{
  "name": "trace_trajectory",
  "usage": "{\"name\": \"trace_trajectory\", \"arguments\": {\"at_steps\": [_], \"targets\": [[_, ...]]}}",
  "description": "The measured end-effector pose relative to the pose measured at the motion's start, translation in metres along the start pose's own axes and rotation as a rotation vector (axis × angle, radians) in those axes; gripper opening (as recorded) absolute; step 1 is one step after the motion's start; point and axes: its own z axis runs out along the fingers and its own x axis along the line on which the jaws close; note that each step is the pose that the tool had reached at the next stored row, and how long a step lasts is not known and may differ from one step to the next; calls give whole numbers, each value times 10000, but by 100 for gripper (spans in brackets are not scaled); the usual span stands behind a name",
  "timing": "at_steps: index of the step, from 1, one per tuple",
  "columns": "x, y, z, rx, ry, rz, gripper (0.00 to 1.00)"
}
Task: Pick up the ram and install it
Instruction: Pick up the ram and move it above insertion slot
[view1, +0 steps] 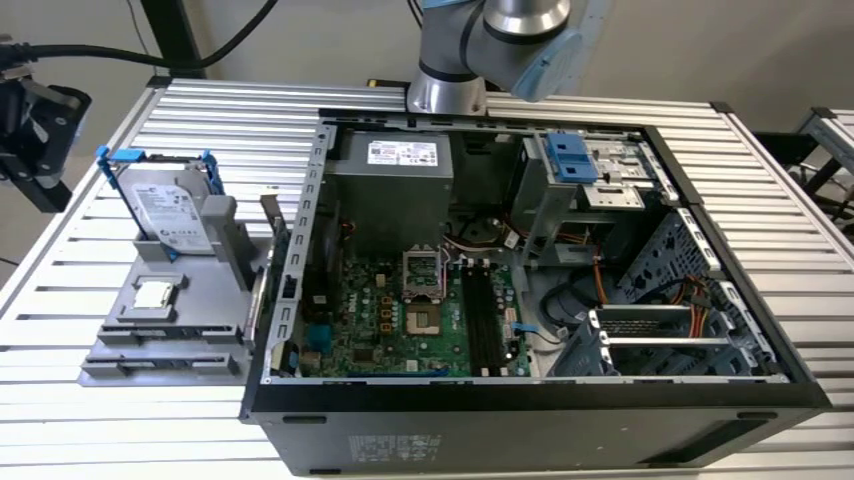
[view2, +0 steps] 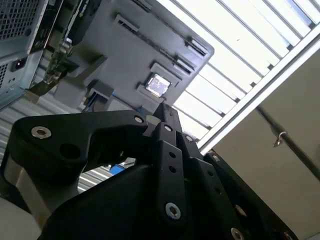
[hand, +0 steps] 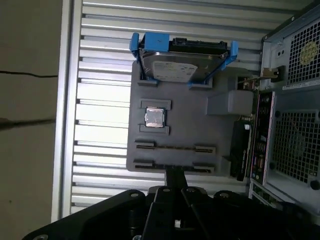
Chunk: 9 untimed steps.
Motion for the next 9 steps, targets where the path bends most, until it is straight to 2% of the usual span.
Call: {"name": "trace_trajectory", "arguments": {"at_steps": [9], "targets": [[0, 0, 1, -45, 76, -1606, 0]]}}
